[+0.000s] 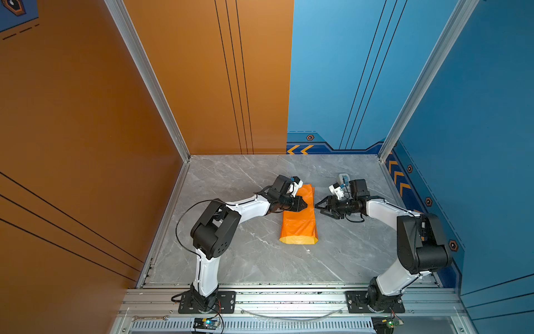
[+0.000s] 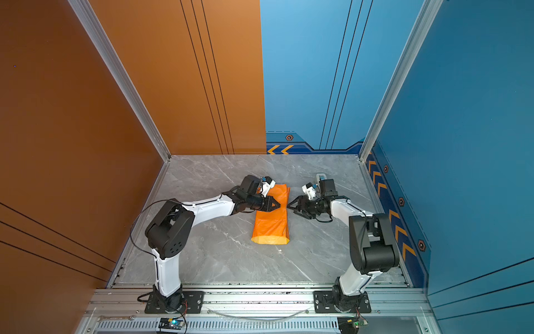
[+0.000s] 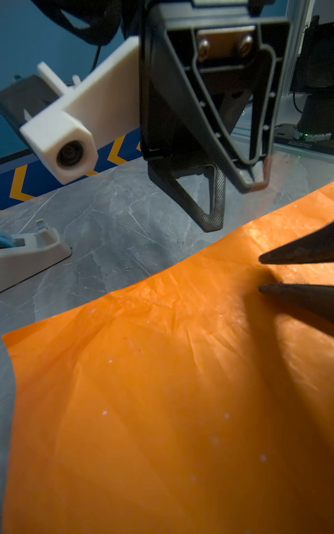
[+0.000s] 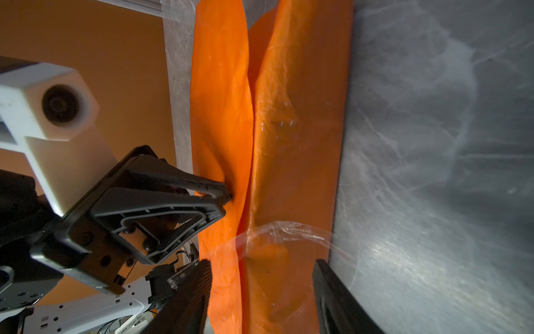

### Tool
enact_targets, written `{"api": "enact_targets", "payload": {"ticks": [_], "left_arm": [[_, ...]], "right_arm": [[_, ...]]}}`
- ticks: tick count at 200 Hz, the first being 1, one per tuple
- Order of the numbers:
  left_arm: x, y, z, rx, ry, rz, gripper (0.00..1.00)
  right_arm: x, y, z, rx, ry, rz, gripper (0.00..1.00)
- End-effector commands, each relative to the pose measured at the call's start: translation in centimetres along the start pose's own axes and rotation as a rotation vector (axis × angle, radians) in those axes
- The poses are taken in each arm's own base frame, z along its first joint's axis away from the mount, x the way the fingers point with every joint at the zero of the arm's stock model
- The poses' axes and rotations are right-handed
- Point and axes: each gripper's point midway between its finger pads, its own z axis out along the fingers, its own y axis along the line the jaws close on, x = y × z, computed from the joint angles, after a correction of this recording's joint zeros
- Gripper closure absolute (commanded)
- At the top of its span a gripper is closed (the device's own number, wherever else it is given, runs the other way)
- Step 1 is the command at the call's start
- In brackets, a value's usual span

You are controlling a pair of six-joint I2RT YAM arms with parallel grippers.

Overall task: Wrap a gift box in wrapping paper
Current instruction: Stick the wrapping paper to the gift box.

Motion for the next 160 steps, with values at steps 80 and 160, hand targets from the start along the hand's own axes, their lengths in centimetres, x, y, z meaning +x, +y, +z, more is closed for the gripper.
{"api": "enact_targets", "payload": {"ticks": [80,160], "left_arm": [[3.7,0.0,1.5,0.028,0.111,-0.002,0.84],[3.8,0.5,1.3,0.012,0.109,-0.006,0.84]], "right_arm": [[-0.1,1.5,-0.3,-0.027,-0.027,-0.041,0.44],[-0.1,1.5,1.1,-0.017,0.002,-0.047,0.49]]}}
